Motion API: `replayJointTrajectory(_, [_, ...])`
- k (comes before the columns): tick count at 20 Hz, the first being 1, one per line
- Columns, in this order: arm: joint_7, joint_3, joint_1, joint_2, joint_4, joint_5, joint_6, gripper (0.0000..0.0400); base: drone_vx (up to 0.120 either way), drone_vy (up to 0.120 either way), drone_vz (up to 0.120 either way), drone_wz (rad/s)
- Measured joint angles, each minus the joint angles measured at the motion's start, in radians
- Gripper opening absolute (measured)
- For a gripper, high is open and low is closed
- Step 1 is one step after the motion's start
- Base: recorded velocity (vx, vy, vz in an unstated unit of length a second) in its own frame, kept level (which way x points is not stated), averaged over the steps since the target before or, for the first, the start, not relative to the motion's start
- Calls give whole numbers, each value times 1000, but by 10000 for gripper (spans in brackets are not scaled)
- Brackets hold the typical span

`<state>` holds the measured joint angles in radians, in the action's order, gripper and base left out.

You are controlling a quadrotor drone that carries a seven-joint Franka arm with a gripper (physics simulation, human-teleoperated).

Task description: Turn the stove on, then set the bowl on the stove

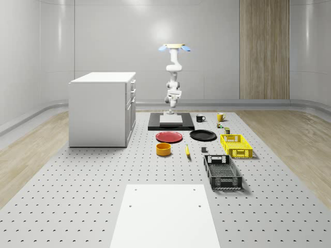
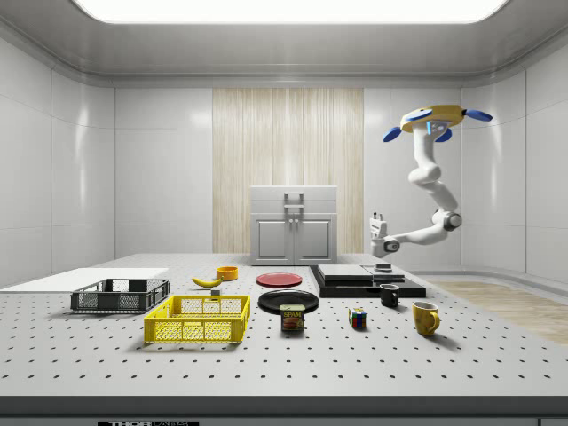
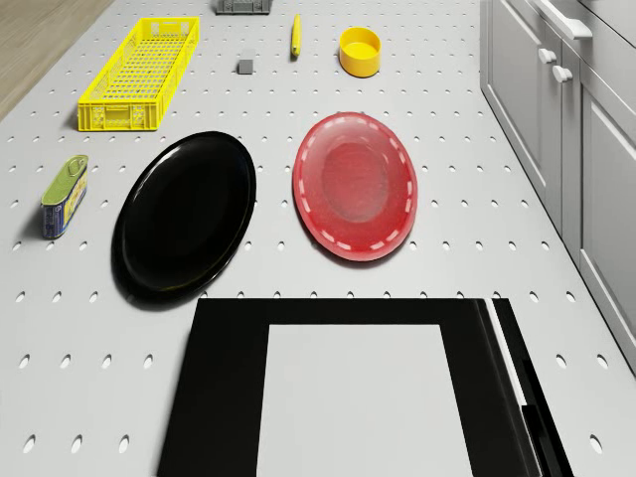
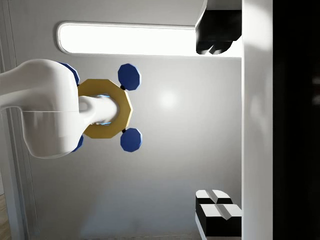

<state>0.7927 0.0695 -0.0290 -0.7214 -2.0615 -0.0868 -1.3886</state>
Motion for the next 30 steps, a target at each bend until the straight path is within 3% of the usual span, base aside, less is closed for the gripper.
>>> replayJointTrajectory(5, [16, 84, -26, -6, -16, -119, -6, 400, 0, -120, 0, 0])
replayJointTrajectory(10, [56, 264, -85, -23, -84, -379, -19, 400, 0, -56, 0, 0])
replayJointTrajectory(13, [106, 434, -148, -48, -193, -638, -32, 400, 0, 0, -40, 0])
replayJointTrajectory(17, [231, 688, -279, -102, -438, -1081, -36, 400, 0, 0, -120, 0])
replayJointTrajectory(20, [363, 850, -422, -145, -618, -1401, 2, 400, 0, 0, -120, 0])
replayJointTrajectory(23, [491, 969, -585, -185, -734, -1633, 70, 400, 0, 0, -120, 0])
replayJointTrajectory(27, [616, 1070, -768, -233, -803, -1801, 155, 400, 0, 0, -120, 0])
replayJointTrajectory(30, [676, 1115, -859, -264, -822, -1858, 195, 400, 0, 0, -120, 0])
